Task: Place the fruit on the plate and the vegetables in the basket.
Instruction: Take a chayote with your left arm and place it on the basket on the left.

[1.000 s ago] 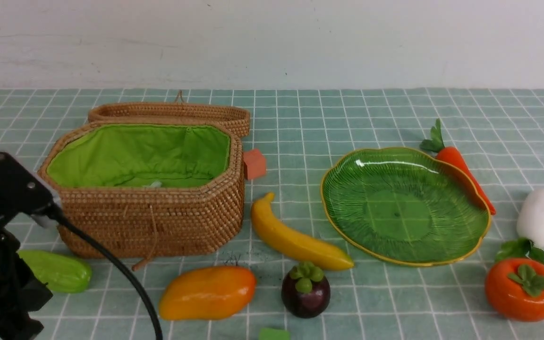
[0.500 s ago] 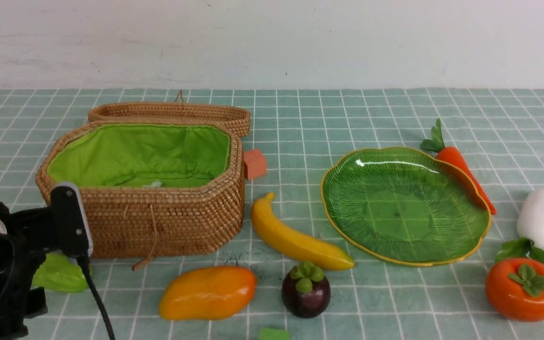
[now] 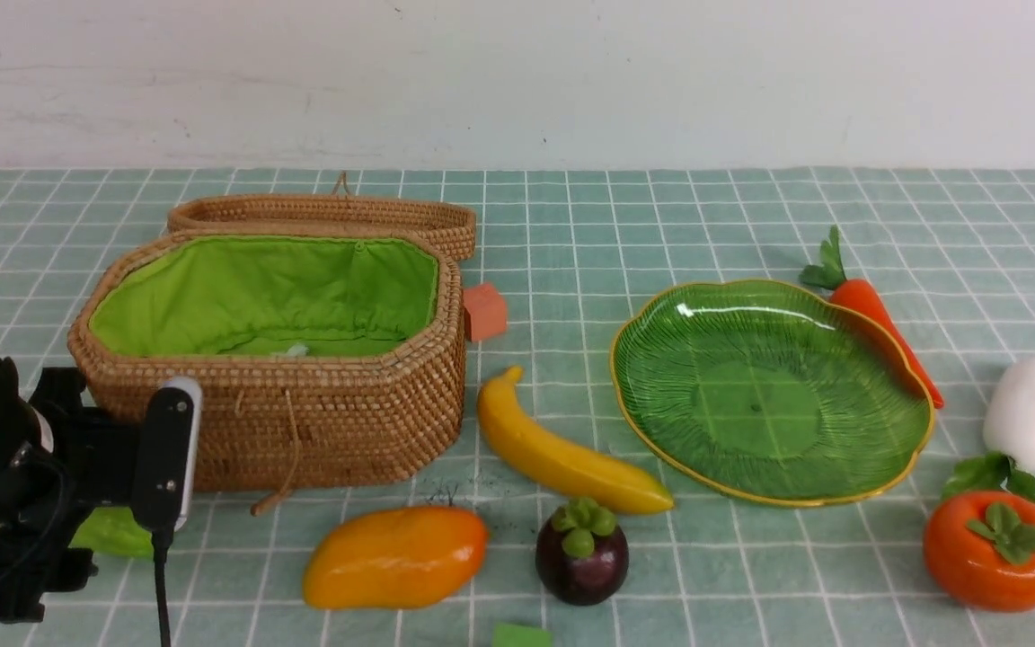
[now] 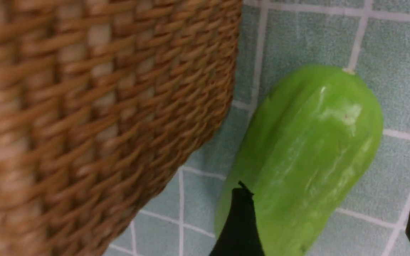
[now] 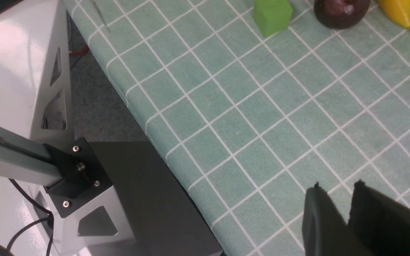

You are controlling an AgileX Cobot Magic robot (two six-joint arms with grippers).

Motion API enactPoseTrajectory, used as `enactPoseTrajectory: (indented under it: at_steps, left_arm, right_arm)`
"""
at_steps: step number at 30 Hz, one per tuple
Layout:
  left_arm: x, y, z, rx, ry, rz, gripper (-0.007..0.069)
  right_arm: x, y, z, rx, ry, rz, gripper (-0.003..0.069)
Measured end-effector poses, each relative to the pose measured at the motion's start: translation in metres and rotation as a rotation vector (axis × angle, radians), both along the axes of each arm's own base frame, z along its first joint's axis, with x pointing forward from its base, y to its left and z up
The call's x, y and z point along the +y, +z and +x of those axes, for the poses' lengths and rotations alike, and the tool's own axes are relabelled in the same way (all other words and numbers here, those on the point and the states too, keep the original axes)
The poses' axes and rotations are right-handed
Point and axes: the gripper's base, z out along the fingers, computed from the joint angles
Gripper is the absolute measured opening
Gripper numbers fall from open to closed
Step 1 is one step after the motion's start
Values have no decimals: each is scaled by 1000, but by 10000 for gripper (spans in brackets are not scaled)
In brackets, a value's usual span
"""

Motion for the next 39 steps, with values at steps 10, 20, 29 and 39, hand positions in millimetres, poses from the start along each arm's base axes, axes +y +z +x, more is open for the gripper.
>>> enactPoseTrajectory:
  at_steps: [10, 20, 29, 39]
  left_arm:
    - [-1, -9, 6, 5, -24, 2, 561]
    - [-2, -17, -11, 206, 6, -24, 540]
    - [-4, -29, -9, 256, 53, -60, 421]
    - [-1, 13, -25, 167, 161, -88, 424]
  right_arm:
    - [3, 1, -3, 26, 17, 32, 139]
    - [4, 2, -4, 38, 25, 47, 141]
    - [4, 2, -4, 39, 25, 48, 141]
    - [6, 5, -1, 2, 11, 85, 141]
